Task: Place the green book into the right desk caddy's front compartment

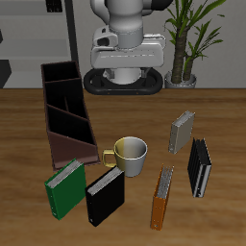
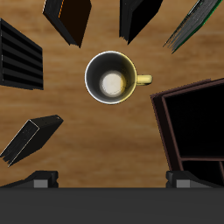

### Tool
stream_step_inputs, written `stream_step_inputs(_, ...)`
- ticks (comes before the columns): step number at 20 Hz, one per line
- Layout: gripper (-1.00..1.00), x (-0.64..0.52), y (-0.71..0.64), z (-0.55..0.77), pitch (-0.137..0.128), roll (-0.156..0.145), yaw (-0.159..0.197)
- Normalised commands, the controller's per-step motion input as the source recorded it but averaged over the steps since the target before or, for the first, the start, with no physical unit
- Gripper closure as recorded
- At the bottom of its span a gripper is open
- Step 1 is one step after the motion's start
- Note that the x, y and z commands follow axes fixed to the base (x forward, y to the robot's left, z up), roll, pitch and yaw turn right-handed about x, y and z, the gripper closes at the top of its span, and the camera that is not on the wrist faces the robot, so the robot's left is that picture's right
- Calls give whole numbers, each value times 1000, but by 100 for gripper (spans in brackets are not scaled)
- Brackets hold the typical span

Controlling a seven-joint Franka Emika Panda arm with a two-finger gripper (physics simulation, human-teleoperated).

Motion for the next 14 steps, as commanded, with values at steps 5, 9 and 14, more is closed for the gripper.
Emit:
stream_step_inputs(5,-100,290,-280,142,3,31,-12)
stream_step_inputs(9,-100,272,-358,188,-45,11,2)
stream_step_inputs(14,-100,281,-418,101,-31,-55,4)
